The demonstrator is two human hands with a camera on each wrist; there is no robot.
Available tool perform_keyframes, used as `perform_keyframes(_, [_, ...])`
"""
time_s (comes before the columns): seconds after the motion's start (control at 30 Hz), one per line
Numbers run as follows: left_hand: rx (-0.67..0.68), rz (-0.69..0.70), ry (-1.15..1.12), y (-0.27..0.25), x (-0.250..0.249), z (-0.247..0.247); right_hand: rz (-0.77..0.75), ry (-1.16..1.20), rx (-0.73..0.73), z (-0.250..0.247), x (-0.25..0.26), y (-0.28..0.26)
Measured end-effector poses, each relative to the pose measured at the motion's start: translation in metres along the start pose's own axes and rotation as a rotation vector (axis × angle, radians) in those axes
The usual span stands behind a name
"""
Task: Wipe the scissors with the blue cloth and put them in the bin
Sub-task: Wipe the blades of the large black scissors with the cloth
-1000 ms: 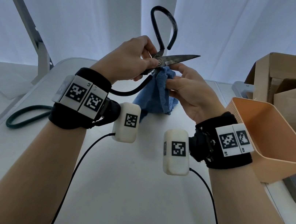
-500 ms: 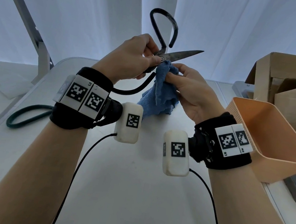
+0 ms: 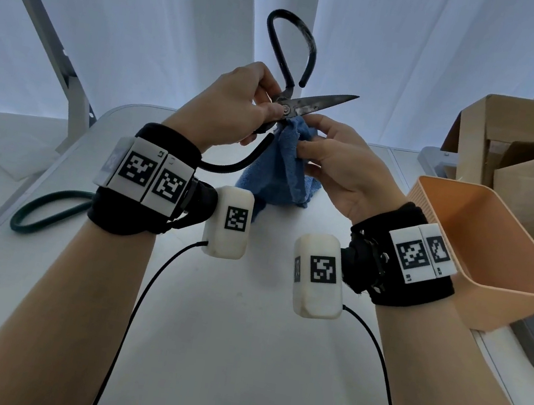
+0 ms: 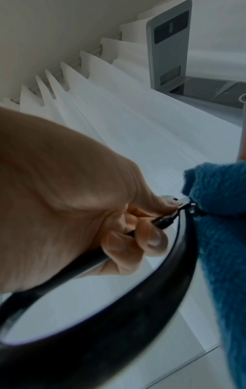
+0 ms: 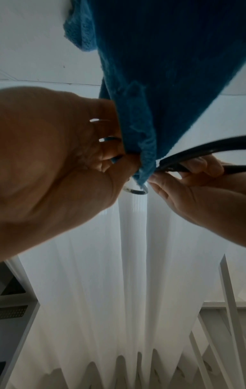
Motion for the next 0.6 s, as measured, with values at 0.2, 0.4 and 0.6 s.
perform_keyframes(0.2, [-0.009,0.007,-0.023,0.0013,-0.002,0.0002,-0.006,0.016,-0.048,-0.0019,-0.0002,-0.0008])
perform_keyframes(0.4, [-0.001,0.006,0.019,0.0022,-0.002,0.0035,-0.002,-0.014,-0.013,-0.0007,0.0015,-0.0008])
perform_keyframes(0.6, [-0.001,0.01,0.013,0.0025,-0.0041,0.0051,-0.026,-0.008,-0.033,-0.0012,0.0024,-0.003])
Point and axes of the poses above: each hand's wrist, its own y-axis towards the middle knuckle, its own z-axis out of the palm, x = y × z, the point moved 6 cm from there along y, towards the middle knuckle, and after that the axes turned 14 degrees about x, right-handed, at the moved point
